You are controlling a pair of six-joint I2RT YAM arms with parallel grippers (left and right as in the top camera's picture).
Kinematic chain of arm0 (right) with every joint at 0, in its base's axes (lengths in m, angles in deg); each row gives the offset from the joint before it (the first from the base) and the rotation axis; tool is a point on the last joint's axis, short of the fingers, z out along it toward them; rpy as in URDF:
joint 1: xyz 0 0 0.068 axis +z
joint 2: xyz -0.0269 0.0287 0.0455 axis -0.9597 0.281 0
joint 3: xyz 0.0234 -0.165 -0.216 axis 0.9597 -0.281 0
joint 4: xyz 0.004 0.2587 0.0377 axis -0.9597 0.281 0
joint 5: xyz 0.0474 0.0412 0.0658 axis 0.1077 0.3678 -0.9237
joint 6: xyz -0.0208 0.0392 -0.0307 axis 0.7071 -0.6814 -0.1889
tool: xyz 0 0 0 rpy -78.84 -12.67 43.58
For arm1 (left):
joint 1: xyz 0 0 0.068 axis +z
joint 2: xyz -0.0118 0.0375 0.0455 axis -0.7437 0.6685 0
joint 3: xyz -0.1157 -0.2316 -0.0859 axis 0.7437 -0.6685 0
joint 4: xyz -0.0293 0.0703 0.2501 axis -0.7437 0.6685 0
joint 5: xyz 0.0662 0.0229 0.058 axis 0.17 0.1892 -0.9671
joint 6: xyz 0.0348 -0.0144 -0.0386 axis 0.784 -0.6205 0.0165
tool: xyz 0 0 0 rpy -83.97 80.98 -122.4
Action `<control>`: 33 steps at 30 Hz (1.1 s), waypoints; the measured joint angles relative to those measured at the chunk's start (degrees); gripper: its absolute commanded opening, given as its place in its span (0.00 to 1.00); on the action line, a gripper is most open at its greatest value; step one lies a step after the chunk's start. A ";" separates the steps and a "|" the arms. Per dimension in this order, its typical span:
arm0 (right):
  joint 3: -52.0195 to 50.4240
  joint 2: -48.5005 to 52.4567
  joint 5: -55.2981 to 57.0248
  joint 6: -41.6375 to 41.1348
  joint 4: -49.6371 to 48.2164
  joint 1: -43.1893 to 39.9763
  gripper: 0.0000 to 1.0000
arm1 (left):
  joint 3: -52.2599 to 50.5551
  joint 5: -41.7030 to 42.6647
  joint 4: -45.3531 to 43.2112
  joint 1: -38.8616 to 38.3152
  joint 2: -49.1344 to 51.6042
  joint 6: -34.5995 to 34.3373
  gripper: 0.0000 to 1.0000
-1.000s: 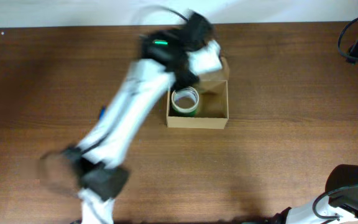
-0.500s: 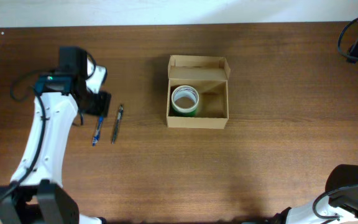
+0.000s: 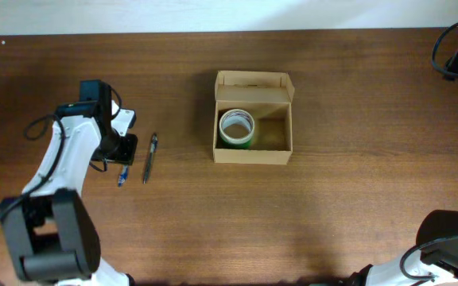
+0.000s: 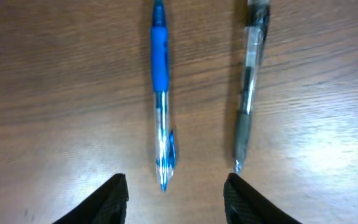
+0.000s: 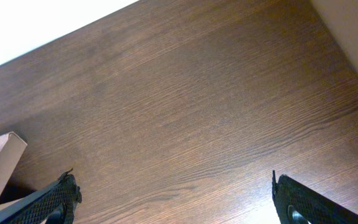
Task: Pack container
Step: 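Move the left gripper back to the blue pen and grasp it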
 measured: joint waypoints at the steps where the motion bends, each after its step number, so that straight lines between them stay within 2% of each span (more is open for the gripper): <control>1: 0.00 0.00 0.00 -0.02 0.00 0.00 0.99 | 0.00 0.00 -0.28 0.02 1.01 0.74 0.49; 7: 0.00 0.00 0.00 -0.04 0.00 0.00 0.99 | -0.04 -0.07 -1.79 0.00 6.56 3.32 0.51; 17: 0.00 0.00 0.00 -0.04 0.00 0.00 0.99 | -0.07 -0.11 -5.20 0.00 10.67 3.06 0.50; 19: 0.00 0.00 0.00 0.00 0.00 0.00 0.99 | -0.09 -0.11 -6.12 0.00 10.67 3.02 0.44; 23: 0.00 0.00 0.00 -0.02 0.00 0.00 0.99 | -0.09 -0.20 -8.50 0.00 10.69 2.84 0.41; 28: 0.00 0.00 0.00 -0.07 0.00 0.00 0.99 | -0.09 -0.24 -9.16 0.00 10.69 2.58 0.30; 33: 0.00 0.00 0.00 -0.02 0.00 0.00 0.99 | -0.09 -0.35 -8.92 0.00 11.28 2.62 0.30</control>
